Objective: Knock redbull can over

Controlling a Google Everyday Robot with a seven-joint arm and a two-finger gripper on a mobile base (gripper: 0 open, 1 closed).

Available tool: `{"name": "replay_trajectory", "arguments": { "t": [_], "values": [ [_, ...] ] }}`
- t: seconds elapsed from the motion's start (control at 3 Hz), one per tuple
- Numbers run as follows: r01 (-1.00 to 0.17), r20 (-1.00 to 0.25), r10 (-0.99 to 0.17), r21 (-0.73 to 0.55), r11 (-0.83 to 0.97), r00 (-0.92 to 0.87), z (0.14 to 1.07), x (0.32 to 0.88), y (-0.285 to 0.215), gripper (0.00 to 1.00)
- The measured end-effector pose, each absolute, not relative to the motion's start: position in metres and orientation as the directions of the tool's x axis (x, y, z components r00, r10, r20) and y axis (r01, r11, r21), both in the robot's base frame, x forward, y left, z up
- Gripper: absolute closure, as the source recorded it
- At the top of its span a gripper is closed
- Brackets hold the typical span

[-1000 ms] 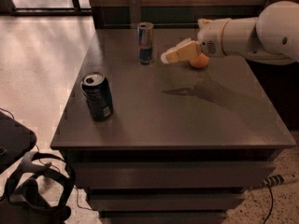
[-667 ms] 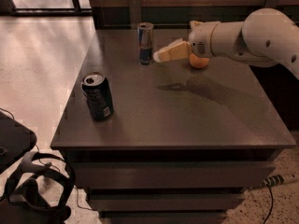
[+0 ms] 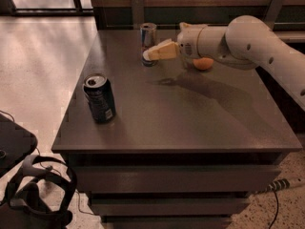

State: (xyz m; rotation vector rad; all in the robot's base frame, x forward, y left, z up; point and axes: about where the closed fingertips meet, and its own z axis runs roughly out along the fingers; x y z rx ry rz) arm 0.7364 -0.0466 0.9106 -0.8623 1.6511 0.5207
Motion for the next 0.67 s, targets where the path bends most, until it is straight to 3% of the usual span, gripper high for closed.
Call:
{"name": "replay_trajectory", "arguments": {
  "t": [0.67],
  "values": [
    [-0.785,-0.970,-0.232,-0.087,0.613,-0.073,0.904,0.753,-0.017,0.00]
  ]
}}
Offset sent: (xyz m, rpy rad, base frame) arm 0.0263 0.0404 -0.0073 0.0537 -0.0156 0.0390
